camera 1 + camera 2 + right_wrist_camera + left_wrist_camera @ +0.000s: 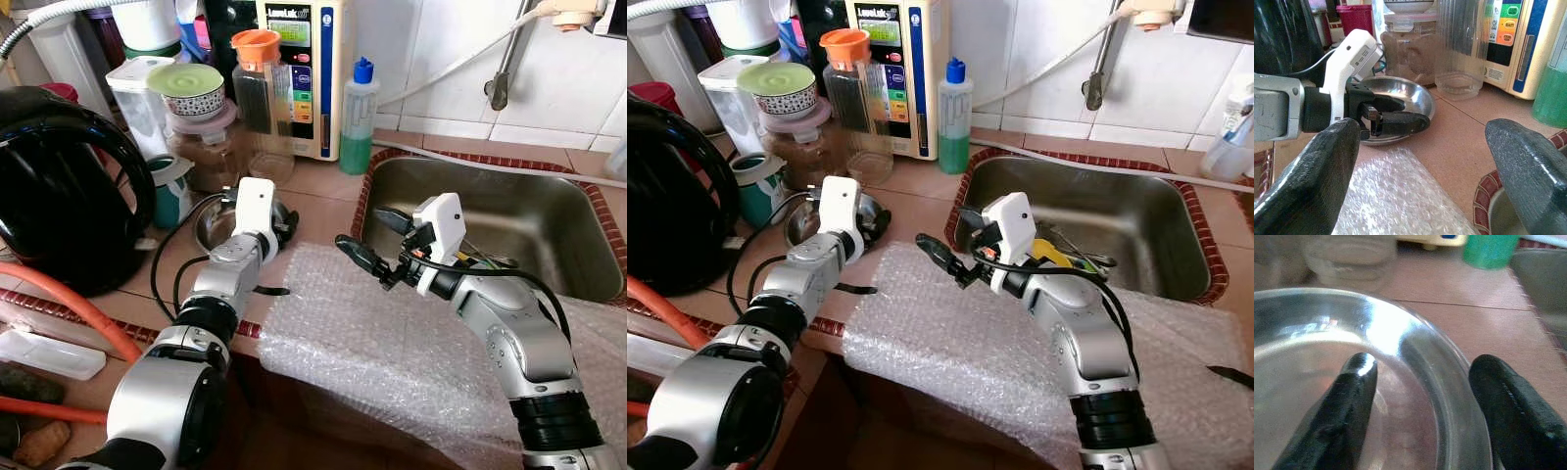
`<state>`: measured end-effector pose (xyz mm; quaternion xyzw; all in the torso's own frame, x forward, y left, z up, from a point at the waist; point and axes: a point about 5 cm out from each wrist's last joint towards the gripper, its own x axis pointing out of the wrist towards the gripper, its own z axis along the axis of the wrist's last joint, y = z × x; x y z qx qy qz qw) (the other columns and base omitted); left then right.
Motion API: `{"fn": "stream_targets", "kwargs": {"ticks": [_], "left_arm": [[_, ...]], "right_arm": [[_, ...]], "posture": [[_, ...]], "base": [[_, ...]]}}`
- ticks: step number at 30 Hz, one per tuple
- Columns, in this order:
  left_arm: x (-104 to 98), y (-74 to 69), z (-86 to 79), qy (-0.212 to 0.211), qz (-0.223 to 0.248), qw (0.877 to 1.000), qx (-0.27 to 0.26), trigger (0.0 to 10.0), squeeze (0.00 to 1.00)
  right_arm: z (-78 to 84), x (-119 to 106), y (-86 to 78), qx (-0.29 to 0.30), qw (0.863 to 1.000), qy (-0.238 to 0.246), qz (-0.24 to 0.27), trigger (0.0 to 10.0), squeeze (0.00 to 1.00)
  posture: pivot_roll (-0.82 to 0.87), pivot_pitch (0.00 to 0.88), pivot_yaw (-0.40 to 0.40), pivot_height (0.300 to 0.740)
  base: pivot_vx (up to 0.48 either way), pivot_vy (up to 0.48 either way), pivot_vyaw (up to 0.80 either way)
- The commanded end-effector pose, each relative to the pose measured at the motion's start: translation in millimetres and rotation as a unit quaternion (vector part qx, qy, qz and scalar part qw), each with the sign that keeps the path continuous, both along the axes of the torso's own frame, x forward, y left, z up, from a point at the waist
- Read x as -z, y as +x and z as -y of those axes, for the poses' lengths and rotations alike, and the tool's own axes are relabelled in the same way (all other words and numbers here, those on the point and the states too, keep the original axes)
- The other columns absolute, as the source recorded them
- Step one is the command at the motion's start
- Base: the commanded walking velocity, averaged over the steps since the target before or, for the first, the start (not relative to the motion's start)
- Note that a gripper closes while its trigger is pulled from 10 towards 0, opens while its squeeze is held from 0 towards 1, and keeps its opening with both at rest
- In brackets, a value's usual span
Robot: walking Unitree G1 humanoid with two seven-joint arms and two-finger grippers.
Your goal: Kitchen organization
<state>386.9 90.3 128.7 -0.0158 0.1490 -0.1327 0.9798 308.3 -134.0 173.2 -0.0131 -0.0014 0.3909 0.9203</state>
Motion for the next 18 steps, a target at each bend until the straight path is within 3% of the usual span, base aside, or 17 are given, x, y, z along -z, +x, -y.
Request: {"fn": "stream_targets", "kwargs": {"ticks": [1, 6, 11, 15, 18], "left_arm": [[-3, 1.6, 3.6, -0.005, -0.007, 1.0, 0.007, 10.0, 1.0], [-12, 1.1, 24.0, -0.042, -0.006, 0.998, 0.036, 10.0, 1.0], [-16, 0.2, 33.0, -0.062, 0.0, 0.997, 0.048, 10.0, 1.0], [-28, 0.1, 44.6, -0.108, 0.027, 0.992, 0.06, 10.0, 1.0], [-35, 3.4, 37.0, -0.1, 0.057, 0.993, 0.029, 10.0, 1.0]], "right_arm": [[-0.4, -3, -2.7, -0.008, 1.0, -0.002, 0.003, 10.0, 0.0], [-0.2, -4, -2.1, -0.008, 1.0, -0.006, 0.003, 10.0, 0.0], [-1.9, -3, -2.6, -0.009, 1.0, -0.008, 0.002, 10.0, 0.0], [-4.5, -1, -3.3, -0.011, 1.0, -0.012, 0.001, 10.0, 0.0], [-5.8, 0, -3.5, -0.013, 1.0, -0.013, 0.0, 10.0, 0.0]], "posture": [[-0.05, 0.0, 0.079, 0.74], [-0.05, 0.0, 0.077, 0.74], [-0.05, 0.0, 0.077, 0.74], [-0.05, 0.0, 0.075, 0.74], [-0.05, 0.0, 0.074, 0.74]], "base": [[0.0, 0.0, 0.0], [0.0, 0.0, 0.0], [0.0, 0.0, 0.0], [0.0, 0.0, 0.0], [0.0, 0.0, 0.0]]}}
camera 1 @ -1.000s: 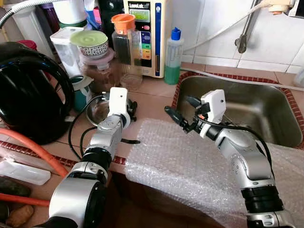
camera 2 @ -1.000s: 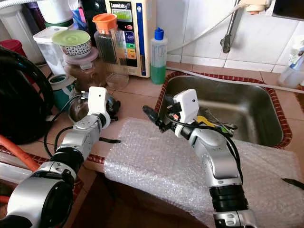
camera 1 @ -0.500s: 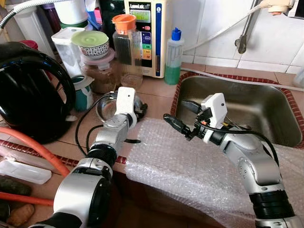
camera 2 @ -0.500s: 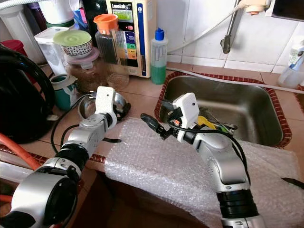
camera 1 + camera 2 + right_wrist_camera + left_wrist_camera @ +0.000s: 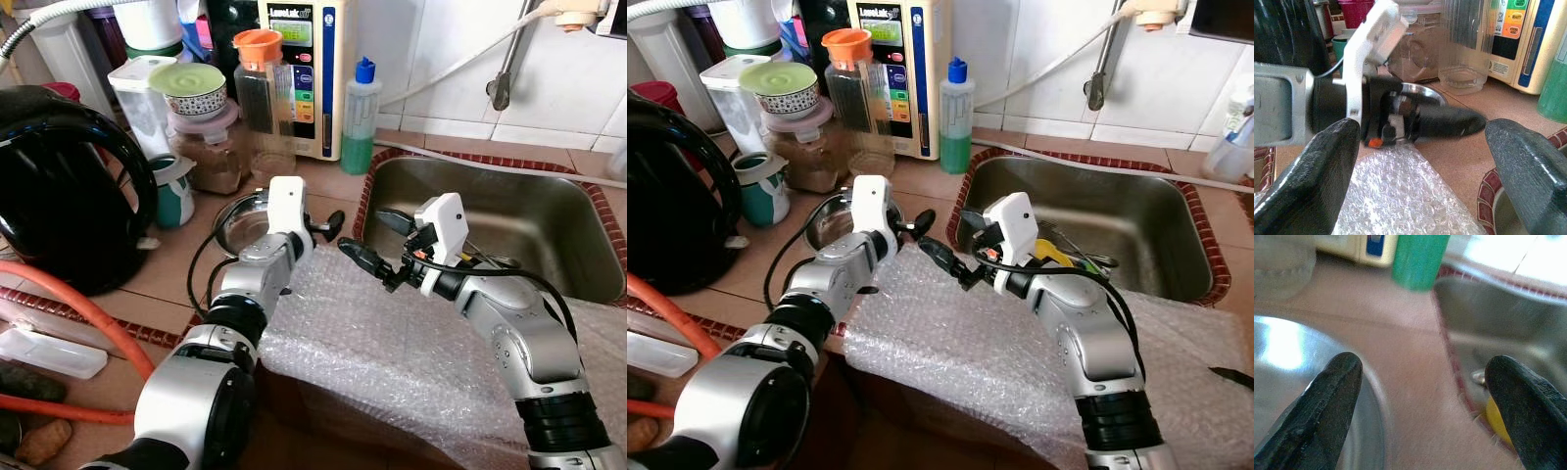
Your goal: Kitchen organization
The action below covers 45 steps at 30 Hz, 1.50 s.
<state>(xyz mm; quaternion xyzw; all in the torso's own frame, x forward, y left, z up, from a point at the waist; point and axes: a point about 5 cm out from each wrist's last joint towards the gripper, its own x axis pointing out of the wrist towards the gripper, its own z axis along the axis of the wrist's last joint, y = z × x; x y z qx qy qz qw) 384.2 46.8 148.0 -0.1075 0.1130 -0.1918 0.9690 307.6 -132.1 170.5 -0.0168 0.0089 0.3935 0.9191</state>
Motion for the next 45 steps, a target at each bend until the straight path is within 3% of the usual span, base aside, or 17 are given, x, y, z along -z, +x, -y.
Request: {"fn": "stream_targets", "kwargs": {"ticks": [1, 3, 6, 7, 10, 15, 19, 22, 26, 27, 31, 32, 33, 34, 35, 45], "left_arm": [[-18, 7.8, -12.7, 0.012, 0.044, 0.998, -0.039, 10.0, 1.0], [-29, 12.7, -39.5, 0.04, 0.086, 0.989, -0.11, 10.0, 1.0], [-34, 13.6, -51.6, 0.051, 0.104, 0.984, -0.137, 10.0, 1.0], [-39, 13.5, -69.4, 0.058, 0.12, 0.976, -0.173, 10.0, 1.0], [-37, 11.2, -92.0, 0.085, 0.119, 0.966, -0.215, 10.0, 1.0], [-17, 3.8, -114.2, 0.137, 0.075, 0.954, -0.257, 10.0, 1.0], [-3, -4.9, -125.0, 0.153, 0.046, 0.949, -0.272, 10.0, 1.0], [7, -10.4, -130.3, 0.167, 0.021, 0.945, -0.28, 10.0, 1.0], [21, -13.3, -129.3, 0.161, -0.023, 0.949, -0.269, 10.0, 1.0], [23, -13.8, -127.8, 0.158, -0.032, 0.951, -0.262, 10.0, 0.0], [26, -14.3, -120.8, 0.138, -0.053, 0.961, -0.235, 10.0, 0.0], [27, -14.3, -119.8, 0.136, -0.057, 0.961, -0.232, 7.5, 0.0], [27, -14.3, -119.3, 0.136, -0.059, 0.962, -0.231, 7.5, 0.0], [27, -14.4, -118.8, 0.134, -0.062, 0.962, -0.229, 4.6, 0.0], [29, -14.8, -116.8, 0.127, -0.072, 0.964, -0.221, 0.0, 0.0], [35, -17.1, -115.9, 0.103, -0.1, 0.967, -0.212, 0.0, 0.0]], "right_arm": [[-4.2, -3, -2.9, -0.011, 1.0, -0.006, 0.008, 10.0, 0.0], [-3.8, -2, -3.1, -0.011, 1.0, -0.007, 0.008, 10.0, 0.0], [-3.5, -2, -2.8, -0.011, 1.0, -0.008, 0.007, 10.0, 0.0], [-3.5, -2, -2.6, -0.011, 1.0, -0.008, 0.007, 10.0, 0.0], [-4.7, -1, -2.1, -0.014, 1.0, -0.009, 0.006, 10.0, 0.0], [-6.7, -1, -1.7, -0.016, 1.0, -0.011, 0.007, 10.0, 0.0], [-6.0, 1, -2.1, -0.015, 1.0, -0.011, 0.006, 10.0, 0.0], [-6.1, 1, -2.5, -0.014, 1.0, -0.011, 0.005, 10.0, 0.0], [-6.8, 1, -2.3, -0.015, 1.0, -0.011, 0.006, 10.0, 0.0], [-6.8, 1, -2.2, -0.015, 1.0, -0.011, 0.006, 10.0, 0.0], [-5.6, 1, -1.7, -0.014, 1.0, -0.013, 0.007, 10.0, 0.0], [-5.4, 1, -1.7, -0.013, 1.0, -0.013, 0.007, 10.0, 0.0], [-5.2, 1, -1.6, -0.013, 1.0, -0.013, 0.007, 10.0, 0.0], [-5.1, 1, -1.6, -0.013, 1.0, -0.014, 0.008, 10.0, 0.0], [-4.9, 1, -1.5, -0.013, 1.0, -0.014, 0.008, 10.0, 0.0], [-4.7, 1, -1.5, -0.01, 1.0, -0.017, 0.009, 10.0, 0.0]], "posture": [[-0.05, 0.0, 0.073, 0.74], [-0.04, 0.0, 0.071, 0.74], [-0.04, 0.0, 0.071, 0.74], [-0.03, 0.0, 0.068, 0.74], [-0.02, 0.0, 0.066, 0.74], [-0.01, 0.0, 0.069, 0.74], [-0.01, 0.0, 0.073, 0.74], [-0.01, 0.0, 0.075, 0.74], [-0.01, 0.0, 0.076, 0.74], [-0.01, 0.0, 0.076, 0.74], [-0.02, 0.0, 0.075, 0.74], [-0.02, 0.0, 0.075, 0.74], [-0.02, 0.0, 0.075, 0.74], [-0.02, 0.0, 0.077, 0.74], [-0.02, 0.0, 0.078, 0.74], [-0.02, 0.0, 0.081, 0.74]], "base": [[0.0, 0.0, 0.0], [0.0, 0.0, 0.0], [0.0, 0.0, 0.0], [0.0, 0.0, 0.0], [0.0, 0.0, 0.0], [0.0, 0.0, 0.0], [0.0, 0.0, 0.0], [0.0, 0.0, 0.0], [0.0, 0.0, 0.0], [0.0, 0.0, 0.0], [0.0, 0.0, 0.0], [0.0, 0.0, 0.0], [0.0, 0.0, 0.0], [0.0, 0.0, 0.0], [0.0, 0.0, 0.0], [0.0, 0.0, 0.0]]}}
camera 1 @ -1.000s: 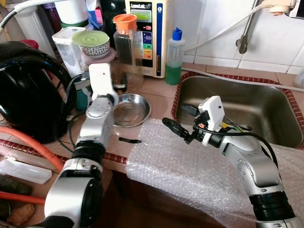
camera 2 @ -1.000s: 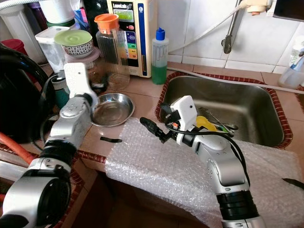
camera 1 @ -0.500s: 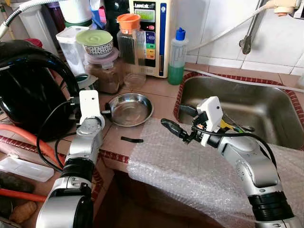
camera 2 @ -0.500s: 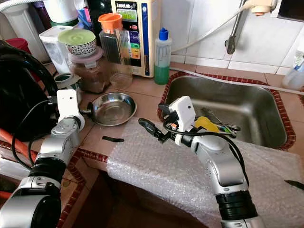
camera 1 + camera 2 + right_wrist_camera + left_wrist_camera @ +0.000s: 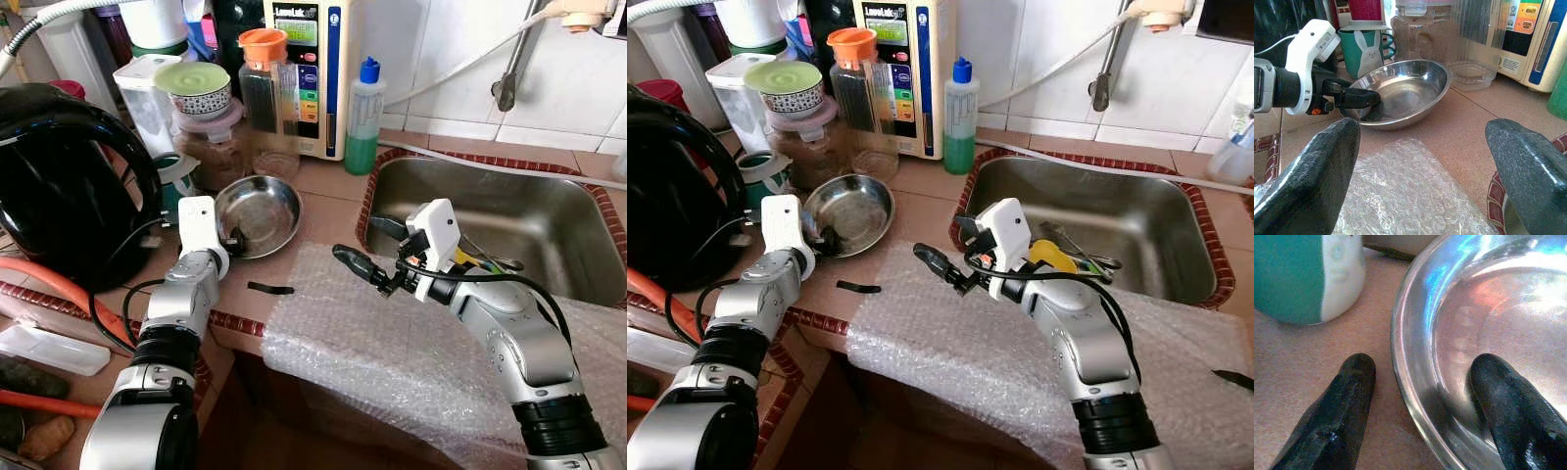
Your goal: Kitchen organization
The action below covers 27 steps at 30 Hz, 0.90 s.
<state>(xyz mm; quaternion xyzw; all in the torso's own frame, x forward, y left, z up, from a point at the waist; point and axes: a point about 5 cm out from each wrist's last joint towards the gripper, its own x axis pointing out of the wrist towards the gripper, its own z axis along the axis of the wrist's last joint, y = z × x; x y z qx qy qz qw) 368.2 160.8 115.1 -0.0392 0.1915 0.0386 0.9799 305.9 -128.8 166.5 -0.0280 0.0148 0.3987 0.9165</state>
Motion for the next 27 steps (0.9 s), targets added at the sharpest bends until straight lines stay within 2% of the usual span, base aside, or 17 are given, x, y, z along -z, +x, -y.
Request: {"fn": "stream_targets", "kwargs": {"ticks": [1, 8, 14, 27], "left_arm": [[1.9, -0.8, -1.2, -0.014, -0.013, 1.0, -0.005, 0.0, 0.0], [-0.2, 0.9, 0.1, -0.036, -0.012, 0.999, -0.009, 0.0, 0.0], [0.2, 2.0, 2.2, -0.08, -0.014, 0.997, -0.011, 0.0, 0.0], [-3.3, 4.9, 4.0, -0.093, -0.001, 0.996, 0.0, 0.0, 0.0]], "right_arm": [[-1.4, -3.0, 0.3, -0.004, 1.0, -0.004, 0.01, 10.0, 0.0], [-2.0, -2.7, 0.5, -0.004, 1.0, -0.005, 0.011, 10.0, 0.0], [-1.5, -1.4, 0.3, -0.002, 1.0, -0.006, 0.01, 10.0, 0.0], [-0.2, -1.2, 0.7, 0.001, 1.0, -0.01, 0.011, 10.0, 0.0]], "posture": [[-0.02, 0.0, 0.081, 0.74], [-0.02, 0.0, 0.082, 0.74], [-0.03, 0.0, 0.082, 0.74], [-0.03, 0.0, 0.081, 0.74]], "base": [[0.0, 0.0, 0.0], [0.0, 0.0, 0.0], [0.0, 0.0, 0.0], [0.0, 0.0, 0.0]]}}
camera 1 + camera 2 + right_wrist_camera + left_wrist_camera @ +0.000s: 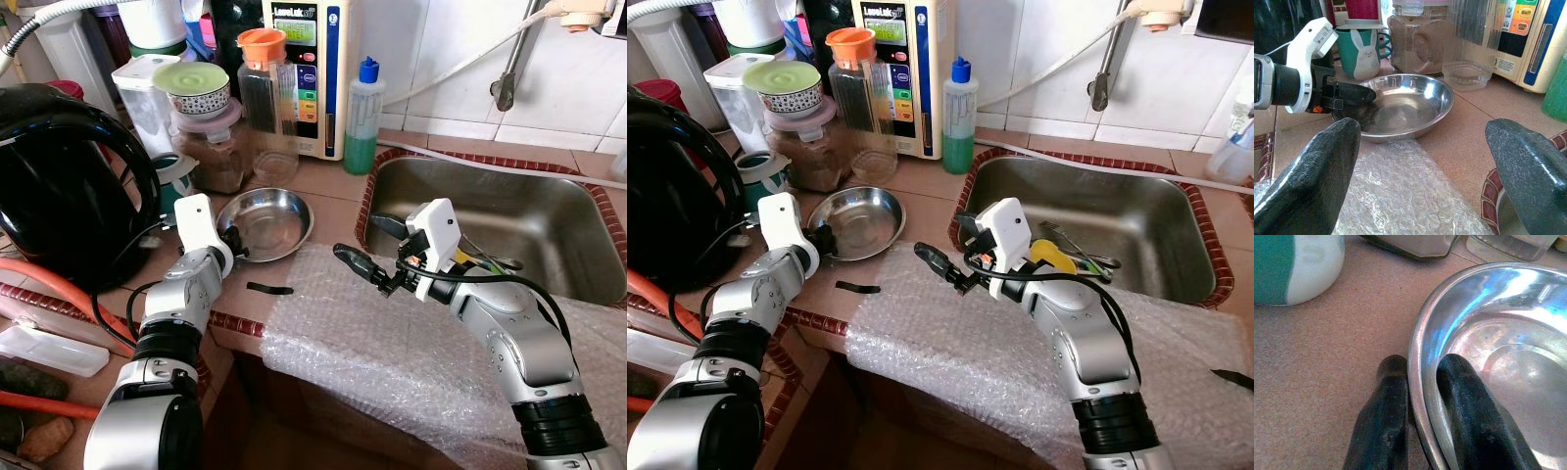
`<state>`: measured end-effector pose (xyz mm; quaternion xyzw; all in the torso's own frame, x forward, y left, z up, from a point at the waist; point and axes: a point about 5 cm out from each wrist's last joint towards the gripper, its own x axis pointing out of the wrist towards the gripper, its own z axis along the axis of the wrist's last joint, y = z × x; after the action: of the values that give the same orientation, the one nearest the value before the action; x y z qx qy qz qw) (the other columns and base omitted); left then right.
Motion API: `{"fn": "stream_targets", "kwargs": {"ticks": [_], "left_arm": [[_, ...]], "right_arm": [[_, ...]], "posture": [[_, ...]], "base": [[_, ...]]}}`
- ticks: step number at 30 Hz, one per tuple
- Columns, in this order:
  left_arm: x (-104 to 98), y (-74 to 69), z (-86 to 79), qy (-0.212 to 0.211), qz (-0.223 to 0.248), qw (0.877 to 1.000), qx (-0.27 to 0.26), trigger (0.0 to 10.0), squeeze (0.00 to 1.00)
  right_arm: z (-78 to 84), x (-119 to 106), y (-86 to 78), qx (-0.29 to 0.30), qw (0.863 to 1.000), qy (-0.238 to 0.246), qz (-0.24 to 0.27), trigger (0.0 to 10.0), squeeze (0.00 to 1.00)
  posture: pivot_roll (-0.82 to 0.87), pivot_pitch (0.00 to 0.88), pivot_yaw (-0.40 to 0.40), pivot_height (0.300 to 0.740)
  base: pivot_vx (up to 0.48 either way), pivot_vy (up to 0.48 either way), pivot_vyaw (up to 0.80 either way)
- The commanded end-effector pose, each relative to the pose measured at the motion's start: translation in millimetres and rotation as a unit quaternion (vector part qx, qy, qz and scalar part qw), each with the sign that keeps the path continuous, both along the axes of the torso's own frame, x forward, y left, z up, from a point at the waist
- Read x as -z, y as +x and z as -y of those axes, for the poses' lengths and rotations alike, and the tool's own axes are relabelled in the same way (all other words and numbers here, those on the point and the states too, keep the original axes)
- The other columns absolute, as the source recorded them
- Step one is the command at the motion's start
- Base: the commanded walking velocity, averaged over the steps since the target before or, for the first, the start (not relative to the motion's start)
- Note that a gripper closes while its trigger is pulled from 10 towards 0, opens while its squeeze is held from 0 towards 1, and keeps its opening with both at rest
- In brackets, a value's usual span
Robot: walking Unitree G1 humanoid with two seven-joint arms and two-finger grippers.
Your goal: Kitchen organization
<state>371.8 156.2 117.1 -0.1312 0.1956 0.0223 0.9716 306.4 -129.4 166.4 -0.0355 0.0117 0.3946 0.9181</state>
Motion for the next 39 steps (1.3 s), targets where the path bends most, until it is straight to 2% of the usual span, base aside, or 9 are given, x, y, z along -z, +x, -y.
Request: {"fn": "stream_targets", "kwargs": {"ticks": [1, 9, 13, 16, 23, 28, 31, 35, 39], "left_arm": [[-1, 1.3, -0.6, 0.0, 0.0, 1.0, 0.002, 0.0, 0.0], [-8, 3.2, 0.0, 0.018, 0.038, 0.999, 0.013, 0.0, 0.0], [-29, 8.3, 6.0, 0.05, 0.129, 0.99, 0.019, 0.0, 0.0], [-34, 8.8, 10.4, 0.049, 0.151, 0.987, 0.025, 0.0, 0.0], [-47, 8.0, 32.7, 0.031, 0.219, 0.974, 0.055, 0.0, 0.0], [-68, 7.5, 50.0, 0.008, 0.285, 0.955, 0.074, 0.0, 0.0], [-76, 6.9, 54.1, -0.001, 0.31, 0.948, 0.079, 0.0, 0.0], [-93, 4.4, 66.2, -0.021, 0.348, 0.931, 0.103, 0.0, 0.0], [-95, -0.4, 79.0, -0.035, 0.356, 0.923, 0.139, 0.0, 0.0]], "right_arm": [[-0.8, -1, 0.2, -0.003, 1.0, -0.005, 0.005, 10.0, 0.0], [0.4, -2, 2.1, 0.005, 1.0, -0.006, 0.009, 10.0, 0.0], [1.1, -2, 4.1, 0.013, 1.0, -0.006, 0.014, 10.0, 0.0], [2.1, -3, 5.9, 0.023, 1.0, -0.003, 0.017, 10.0, 0.0], [12.8, -13, 19.6, 0.1, 0.994, 0.025, 0.042, 10.0, 0.0], [25.8, -24, 31.2, 0.177, 0.98, 0.078, 0.054, 10.0, 0.0], [27.6, -26, 33.3, 0.19, 0.976, 0.089, 0.056, 10.0, 0.0], [28.7, -27, 36.7, 0.208, 0.971, 0.095, 0.064, 10.0, 0.0], [28.0, -27, 38.7, 0.21, 0.971, 0.097, 0.063, 10.0, 0.0]], "posture": [[-0.03, 0.0, 0.081, 0.74], [-0.03, 0.0, 0.08, 0.74], [-0.03, 0.0, 0.079, 0.74], [-0.03, 0.0, 0.079, 0.74], [-0.03, 0.0, 0.08, 0.74], [-0.04, 0.0, 0.08, 0.74], [-0.03, 0.0, 0.081, 0.74], [-0.03, 0.0, 0.08, 0.74], [-0.03, 0.0, 0.081, 0.74]], "base": [[0.0, 0.0, 0.0], [0.0, 0.0, 0.0], [0.0, 0.0, 0.0], [0.0, 0.0, 0.0], [0.0, 0.0, 0.0], [0.0, 0.0, 0.0], [0.0, 0.0, 0.0], [0.0, 0.0, 0.0], [0.0, 0.0, 0.0]]}}
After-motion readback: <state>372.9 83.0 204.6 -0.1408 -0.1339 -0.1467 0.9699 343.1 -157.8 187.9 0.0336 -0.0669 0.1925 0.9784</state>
